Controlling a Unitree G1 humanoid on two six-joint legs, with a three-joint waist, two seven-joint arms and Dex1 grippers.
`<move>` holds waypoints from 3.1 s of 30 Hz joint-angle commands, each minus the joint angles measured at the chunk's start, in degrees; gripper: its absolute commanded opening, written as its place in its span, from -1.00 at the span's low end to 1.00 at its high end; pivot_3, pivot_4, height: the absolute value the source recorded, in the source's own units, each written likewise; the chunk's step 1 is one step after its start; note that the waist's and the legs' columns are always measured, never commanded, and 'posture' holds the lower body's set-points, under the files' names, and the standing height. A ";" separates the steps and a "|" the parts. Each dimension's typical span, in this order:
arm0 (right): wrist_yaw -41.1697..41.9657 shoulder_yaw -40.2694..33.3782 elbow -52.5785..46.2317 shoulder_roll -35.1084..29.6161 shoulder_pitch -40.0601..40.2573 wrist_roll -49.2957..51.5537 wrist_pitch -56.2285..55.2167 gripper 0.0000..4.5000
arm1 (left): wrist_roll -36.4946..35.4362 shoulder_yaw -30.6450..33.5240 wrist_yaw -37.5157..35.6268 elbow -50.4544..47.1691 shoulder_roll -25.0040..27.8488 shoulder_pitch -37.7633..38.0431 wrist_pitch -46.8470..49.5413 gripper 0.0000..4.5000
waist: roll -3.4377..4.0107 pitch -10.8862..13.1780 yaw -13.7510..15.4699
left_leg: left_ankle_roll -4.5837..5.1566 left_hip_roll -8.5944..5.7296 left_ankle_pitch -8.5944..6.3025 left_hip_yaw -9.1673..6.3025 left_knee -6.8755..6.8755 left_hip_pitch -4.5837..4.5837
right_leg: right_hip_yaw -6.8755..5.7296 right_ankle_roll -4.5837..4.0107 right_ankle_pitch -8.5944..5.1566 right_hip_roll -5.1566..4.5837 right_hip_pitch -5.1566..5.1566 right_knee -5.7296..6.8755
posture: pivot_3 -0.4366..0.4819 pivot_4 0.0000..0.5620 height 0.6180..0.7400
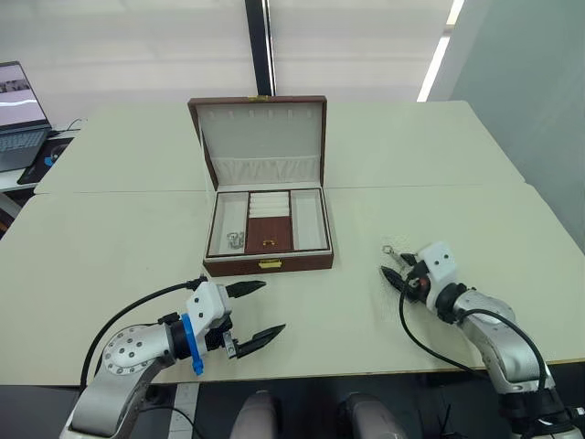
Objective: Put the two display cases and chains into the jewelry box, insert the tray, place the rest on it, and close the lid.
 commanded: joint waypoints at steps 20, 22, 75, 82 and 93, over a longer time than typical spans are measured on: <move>3.07 -3.14 -2.94 1.53 0.98 6.02 -0.97 -0.99 | -1.28 0.24 2.96 -2.22 -2.28 -3.06 1.96 1.00 | 0.01 0.00 -0.03 | 0.00 0.00 0.00 -0.02 -0.01 0.10 | -0.01 0.00 0.00 0.01 0.12 -0.02 | -0.05 -0.47 1.00; 4.53 -3.71 -4.38 1.67 0.60 8.50 -0.55 -0.99 | -1.31 0.36 3.34 -2.20 -2.45 -2.91 1.98 1.00 | 0.02 0.01 -0.02 | 0.00 0.00 0.00 -0.02 -0.01 0.09 | -0.01 0.00 0.00 0.01 0.11 -0.02 | -0.05 -0.47 1.00; -2.14 7.18 8.02 17.80 -29.88 8.81 9.58 0.20 | 2.89 4.73 21.73 -12.80 -13.50 16.92 -2.55 1.00 | 0.03 0.02 -0.08 | 0.01 0.01 -0.01 -0.01 -0.02 -0.10 | 0.00 0.00 0.00 -0.01 -0.16 0.00 | -0.05 -0.47 1.00; -1.12 6.46 6.94 16.84 -28.82 9.13 9.15 0.99 | 1.84 5.12 21.56 -11.63 -13.13 15.55 -0.77 1.00 | 0.03 0.02 -0.08 | 0.01 0.00 -0.01 0.00 -0.02 -0.11 | 0.01 0.00 0.00 -0.02 -0.16 -0.01 | -0.05 -0.47 1.00; 16.22 2.76 11.51 1.80 -25.44 10.49 -0.83 0.99 | -5.07 15.20 18.96 -6.01 -7.27 14.34 7.78 1.00 | 0.04 0.04 -0.02 | 0.02 0.00 -0.01 -0.02 -0.01 -0.10 | -0.03 0.00 0.00 -0.01 -0.15 -0.01 | -0.05 -0.47 1.00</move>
